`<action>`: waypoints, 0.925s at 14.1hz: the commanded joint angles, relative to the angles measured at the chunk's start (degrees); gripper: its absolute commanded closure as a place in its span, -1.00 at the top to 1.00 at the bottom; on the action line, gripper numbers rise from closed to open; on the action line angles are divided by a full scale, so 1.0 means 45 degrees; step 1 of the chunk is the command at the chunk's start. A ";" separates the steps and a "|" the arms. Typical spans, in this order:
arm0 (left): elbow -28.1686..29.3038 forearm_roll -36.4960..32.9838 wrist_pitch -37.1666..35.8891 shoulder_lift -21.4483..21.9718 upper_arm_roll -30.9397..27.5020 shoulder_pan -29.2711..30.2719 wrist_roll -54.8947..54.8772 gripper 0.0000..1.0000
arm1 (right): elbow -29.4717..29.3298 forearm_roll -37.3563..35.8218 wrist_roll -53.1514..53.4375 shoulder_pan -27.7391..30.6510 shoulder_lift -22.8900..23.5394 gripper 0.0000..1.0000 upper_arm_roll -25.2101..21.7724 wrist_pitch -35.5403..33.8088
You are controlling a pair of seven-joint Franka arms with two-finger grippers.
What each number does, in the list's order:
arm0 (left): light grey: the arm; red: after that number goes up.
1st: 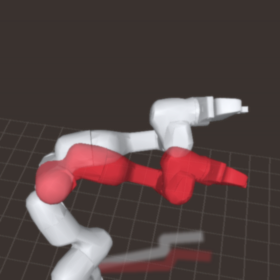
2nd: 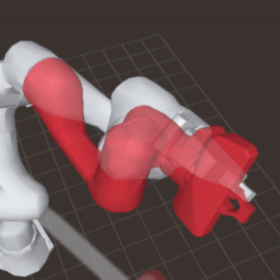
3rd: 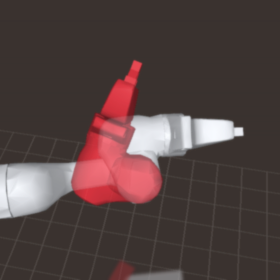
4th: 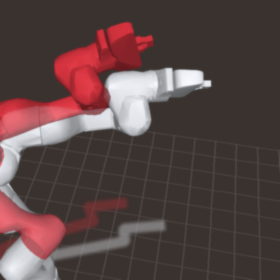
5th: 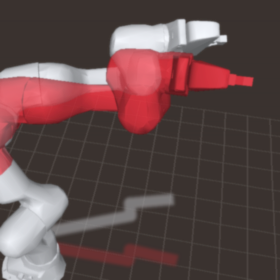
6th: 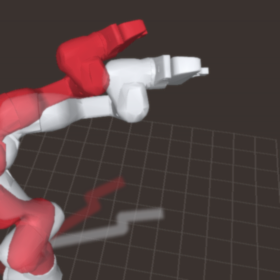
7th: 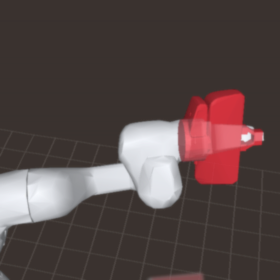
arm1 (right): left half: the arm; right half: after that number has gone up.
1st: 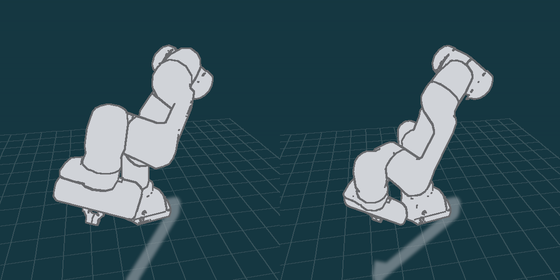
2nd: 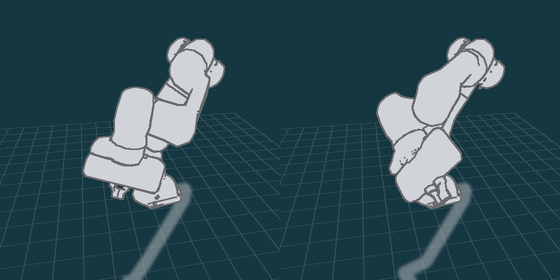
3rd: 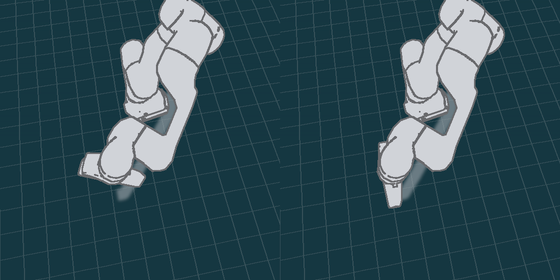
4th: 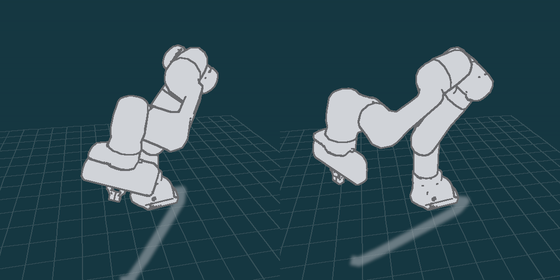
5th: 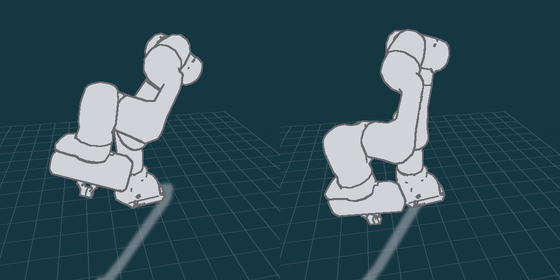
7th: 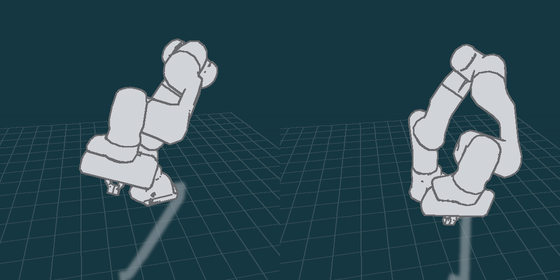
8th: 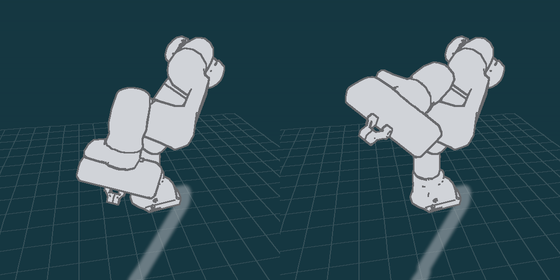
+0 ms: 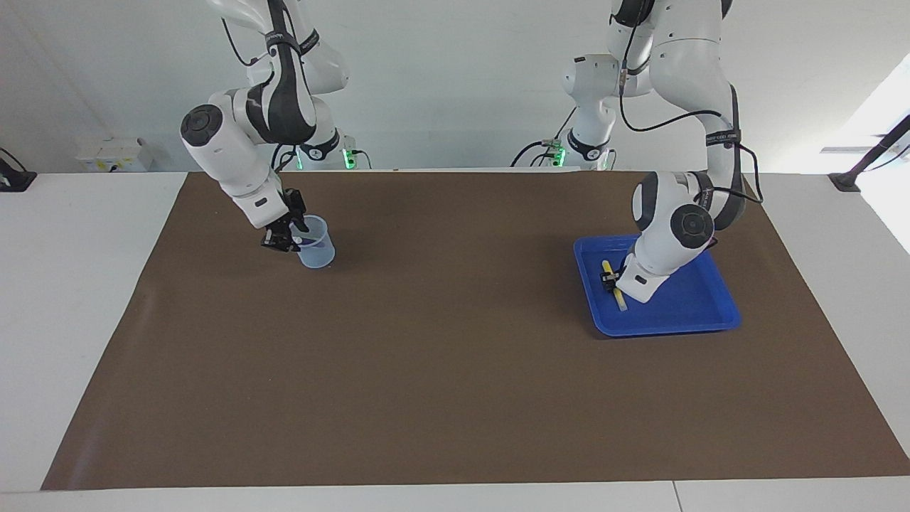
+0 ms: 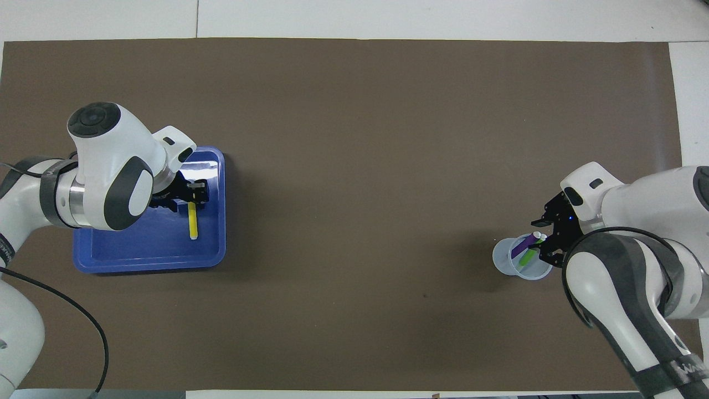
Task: Right arm passes pens to left for tray arrangement
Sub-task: 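Release the yellow pen in the tray while the right gripper grasps purple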
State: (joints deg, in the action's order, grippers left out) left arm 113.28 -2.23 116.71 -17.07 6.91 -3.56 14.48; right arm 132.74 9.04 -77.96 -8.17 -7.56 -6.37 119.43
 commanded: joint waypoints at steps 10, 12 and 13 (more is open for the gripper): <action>-0.1108 0.0025 -0.1322 0.0532 0.0317 -0.0127 0.0259 1.00 | -0.0568 -0.0055 0.0702 -0.0020 0.0175 -1.00 0.0009 -0.0578; -0.2044 0.0610 -0.2511 0.0688 0.0533 -0.0146 0.0298 1.00 | -0.1718 -0.0055 0.0954 0.0000 0.0351 -1.00 0.0009 -0.1865; -0.2358 0.0709 -0.3039 0.0805 0.0553 -0.0146 0.0395 1.00 | -0.2284 -0.0055 0.1246 0.0038 0.0332 -1.00 0.0009 -0.2606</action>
State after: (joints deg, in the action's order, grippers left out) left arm 105.76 -0.30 108.21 -14.91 8.98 -4.07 15.00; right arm 128.42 9.04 -74.91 -8.16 -7.38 -6.39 113.47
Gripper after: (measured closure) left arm 0.000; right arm 0.811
